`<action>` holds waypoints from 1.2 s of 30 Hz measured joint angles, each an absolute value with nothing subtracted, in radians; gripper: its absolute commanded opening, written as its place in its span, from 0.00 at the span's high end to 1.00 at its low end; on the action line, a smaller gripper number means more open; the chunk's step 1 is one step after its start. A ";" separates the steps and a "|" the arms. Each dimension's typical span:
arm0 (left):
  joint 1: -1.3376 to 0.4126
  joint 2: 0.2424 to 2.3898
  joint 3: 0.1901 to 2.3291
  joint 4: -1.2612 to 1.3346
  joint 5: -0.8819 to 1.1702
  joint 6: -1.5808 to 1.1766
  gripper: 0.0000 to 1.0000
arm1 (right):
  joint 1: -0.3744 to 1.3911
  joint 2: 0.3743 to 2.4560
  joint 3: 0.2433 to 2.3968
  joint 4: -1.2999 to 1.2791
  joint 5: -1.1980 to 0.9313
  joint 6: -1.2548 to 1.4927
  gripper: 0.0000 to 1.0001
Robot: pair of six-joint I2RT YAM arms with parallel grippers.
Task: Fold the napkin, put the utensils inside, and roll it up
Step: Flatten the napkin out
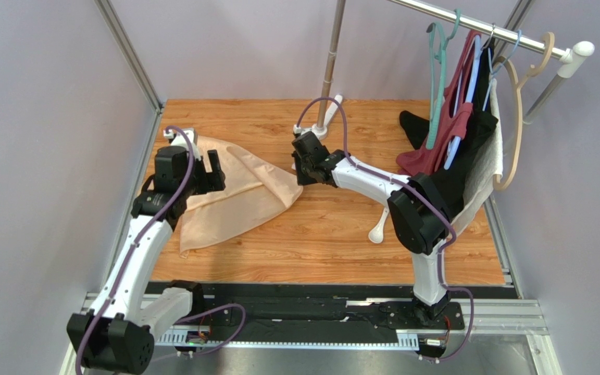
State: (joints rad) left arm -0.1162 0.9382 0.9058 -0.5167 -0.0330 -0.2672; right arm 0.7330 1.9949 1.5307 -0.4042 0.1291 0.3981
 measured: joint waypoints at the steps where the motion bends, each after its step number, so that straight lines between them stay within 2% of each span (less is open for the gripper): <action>1: -0.116 0.974 0.917 -0.519 -0.026 -0.266 0.04 | 0.727 1.995 1.518 -0.410 0.139 0.398 0.61; 2: -0.116 1.003 0.926 -0.524 -0.022 -0.264 0.04 | 0.725 1.995 1.510 -0.414 0.148 0.395 0.50; 5: -0.098 1.053 0.960 -0.542 -0.006 -0.255 0.03 | 0.739 1.977 1.472 -0.391 0.146 0.377 0.38; 6: -0.081 1.072 0.979 -0.543 0.006 -0.253 0.04 | 0.751 1.959 1.451 -0.379 0.138 0.372 0.37; 12: 0.120 1.280 1.093 -0.467 0.095 -0.302 0.04 | 0.850 1.883 1.384 -0.201 -0.058 0.399 0.37; 21: 0.133 1.724 1.332 -0.442 0.149 -0.353 0.05 | 0.982 2.054 1.437 0.052 -0.312 0.486 0.37; 29: 0.134 1.990 1.493 -0.447 0.146 -0.368 0.05 | 0.980 2.141 1.419 0.096 -0.377 0.531 0.37; 36: 0.143 2.123 1.629 -0.466 0.141 -0.369 0.05 | 0.981 2.142 1.402 0.058 -0.365 0.530 0.38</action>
